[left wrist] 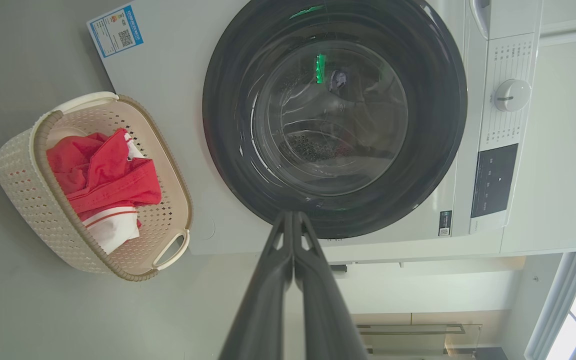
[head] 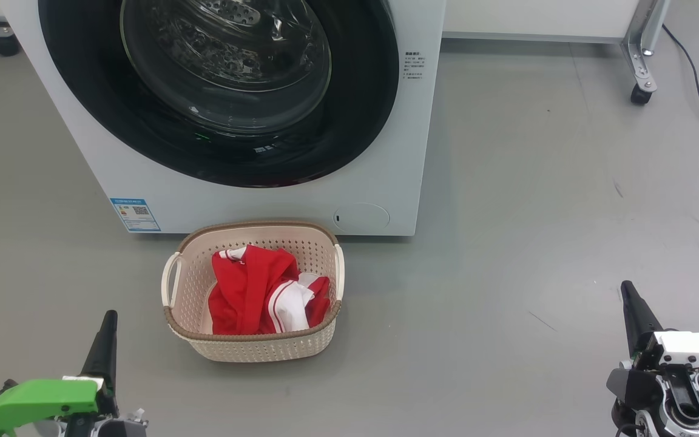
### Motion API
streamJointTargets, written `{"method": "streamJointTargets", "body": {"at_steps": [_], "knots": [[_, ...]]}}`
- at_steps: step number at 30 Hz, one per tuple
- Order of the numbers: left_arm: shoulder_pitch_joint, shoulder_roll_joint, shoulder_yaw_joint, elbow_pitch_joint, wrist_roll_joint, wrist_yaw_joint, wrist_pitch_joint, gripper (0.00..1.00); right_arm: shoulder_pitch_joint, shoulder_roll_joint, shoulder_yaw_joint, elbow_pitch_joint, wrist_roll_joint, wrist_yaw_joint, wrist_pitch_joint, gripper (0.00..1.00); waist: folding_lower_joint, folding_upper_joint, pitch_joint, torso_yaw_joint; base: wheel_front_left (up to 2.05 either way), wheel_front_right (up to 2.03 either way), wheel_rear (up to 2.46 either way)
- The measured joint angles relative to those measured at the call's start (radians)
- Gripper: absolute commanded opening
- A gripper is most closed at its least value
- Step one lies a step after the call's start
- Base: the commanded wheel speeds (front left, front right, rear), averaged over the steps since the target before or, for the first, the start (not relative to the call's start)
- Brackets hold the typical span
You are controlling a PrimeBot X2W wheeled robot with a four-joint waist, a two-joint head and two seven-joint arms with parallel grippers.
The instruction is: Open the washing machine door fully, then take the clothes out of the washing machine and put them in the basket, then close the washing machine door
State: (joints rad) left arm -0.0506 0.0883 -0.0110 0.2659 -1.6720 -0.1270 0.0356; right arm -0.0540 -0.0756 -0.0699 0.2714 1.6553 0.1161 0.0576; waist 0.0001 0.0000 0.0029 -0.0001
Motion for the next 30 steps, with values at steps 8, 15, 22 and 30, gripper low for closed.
{"method": "streamJointTargets", "body": {"at_steps": [8,15,22,30], "knots": [[0.0,0.0,0.001,0.002,0.0,0.0,0.003,0.0,0.0,0.0,-0.001,0.002,0.0,0.0,0.0,0.0,0.0,0.0,0.0,0.0,0.0,0.0,0.0],[0.0,0.0,0.002,0.005,0.0,0.0,0.003,0.0,0.0,0.0,-0.002,0.004,0.0,0.0,0.0,0.0,0.0,0.0,0.0,0.0,0.0,0.0,0.0],[0.0,0.0,0.003,0.006,0.0,0.0,0.003,0.0,0.0,0.0,-0.002,0.005,0.0,0.0,0.0,0.0,0.0,0.0,0.0,0.0,0.0,0.0,0.0],[-0.001,0.0,0.004,0.007,0.0,0.0,0.003,0.0,0.0,0.0,-0.003,0.006,0.0,0.0,0.0,0.0,-0.0001,0.0,0.0,0.0,0.0,0.0,0.0]]}}
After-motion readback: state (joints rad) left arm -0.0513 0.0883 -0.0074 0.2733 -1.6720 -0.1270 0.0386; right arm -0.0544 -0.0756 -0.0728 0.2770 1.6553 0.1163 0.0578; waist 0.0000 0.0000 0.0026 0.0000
